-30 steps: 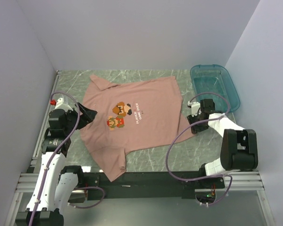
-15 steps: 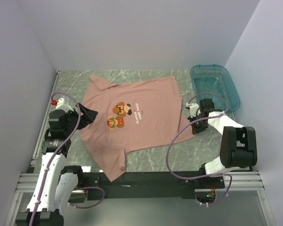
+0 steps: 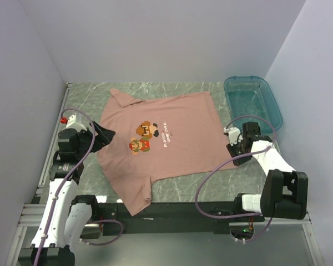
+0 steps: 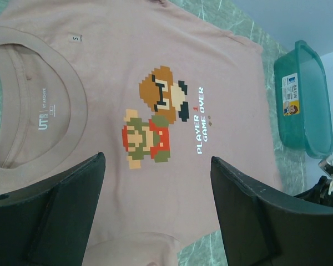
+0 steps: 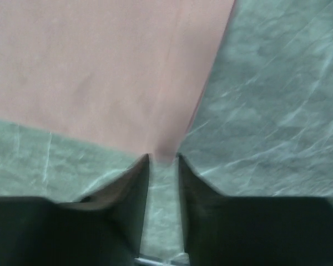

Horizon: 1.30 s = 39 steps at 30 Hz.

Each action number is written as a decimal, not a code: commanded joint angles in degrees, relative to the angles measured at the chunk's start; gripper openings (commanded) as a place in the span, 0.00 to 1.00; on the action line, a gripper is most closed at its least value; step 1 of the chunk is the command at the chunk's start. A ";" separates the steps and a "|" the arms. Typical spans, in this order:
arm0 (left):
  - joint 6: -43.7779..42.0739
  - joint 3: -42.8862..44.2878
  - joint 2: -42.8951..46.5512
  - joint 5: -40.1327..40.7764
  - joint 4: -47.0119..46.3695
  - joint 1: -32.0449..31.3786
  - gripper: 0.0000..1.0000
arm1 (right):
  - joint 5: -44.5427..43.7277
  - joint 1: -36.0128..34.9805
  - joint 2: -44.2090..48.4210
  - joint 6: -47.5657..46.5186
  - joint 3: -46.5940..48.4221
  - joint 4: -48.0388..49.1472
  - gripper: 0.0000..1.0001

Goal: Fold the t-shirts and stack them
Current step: Flatten the tshirt out

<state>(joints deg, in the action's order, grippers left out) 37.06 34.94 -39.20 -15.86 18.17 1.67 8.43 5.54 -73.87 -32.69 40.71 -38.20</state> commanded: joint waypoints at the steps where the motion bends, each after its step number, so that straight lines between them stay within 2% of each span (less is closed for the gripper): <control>1: -0.58 0.74 -0.96 -0.76 -2.44 -0.09 0.82 | 2.45 0.52 2.84 -3.69 1.47 -4.77 0.38; 3: -0.32 1.97 -2.45 -0.84 -2.97 0.00 0.83 | 5.18 0.52 4.87 -4.75 4.71 -7.14 0.51; 4: 0.11 2.50 -4.55 -1.36 -4.01 0.00 0.83 | 7.11 0.52 5.31 -6.06 6.12 -8.03 0.53; 7: 1.08 5.22 -11.74 -2.51 -6.65 0.00 0.82 | 20.19 0.26 4.79 -10.27 13.68 -14.00 0.54; 8: 1.35 7.40 -14.04 -3.03 -8.05 0.00 0.81 | 29.28 0.09 3.39 -11.68 15.61 -17.23 0.54; 9: 1.44 8.64 -18.85 -3.04 -8.76 0.08 0.77 | 33.02 -1.13 2.77 -13.00 18.85 -18.31 0.54; 11: 2.49 12.76 -23.88 -2.95 -10.60 0.17 0.75 | 41.36 -3.24 1.36 -13.46 20.89 -17.11 0.54; 12: 2.84 14.44 -29.21 -3.04 -11.14 0.17 0.72 | 42.71 -5.26 1.27 -11.02 21.42 -15.26 0.54; 14: 3.63 19.87 -34.95 -3.13 -12.19 0.17 0.68 | 42.29 -10.53 1.36 -8.28 21.34 -8.87 0.54; 16: 3.55 27.06 -44.35 -2.69 -11.24 0.26 0.62 | 38.69 -15.18 1.44 -4.69 20.55 -3.76 0.54; 17: 3.46 29.72 -47.52 -2.51 -10.71 0.26 0.60 | 37.64 -15.99 1.27 -4.23 20.55 -3.56 0.54; 18: 3.37 32.53 -53.38 -1.03 -9.05 0.17 0.56 | 36.76 -16.43 1.09 -3.88 20.64 -3.47 0.54; 24: 2.84 54.24 -73.42 3.20 -5.17 2.11 0.49 | 35.17 -16.35 3.29 -3.00 16.78 -0.57 0.54; 28: 3.20 71.00 -84.97 4.34 -0.79 2.55 0.47 | 34.38 -16.00 3.64 -2.73 16.77 -0.74 0.54; 32: 4.33 83.23 -94.46 6.28 2.56 3.25 0.47 | 34.03 -16.00 3.03 -2.64 16.95 -0.65 0.54; 39: 11.10 89.60 -104.66 2.07 -2.17 5.36 0.45 | 32.53 -15.47 1.71 -2.21 16.86 -0.48 0.54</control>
<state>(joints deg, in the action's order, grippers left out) 44.38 120.81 -141.34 -11.60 18.22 6.00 41.87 -10.57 -72.05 -35.55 57.23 -40.62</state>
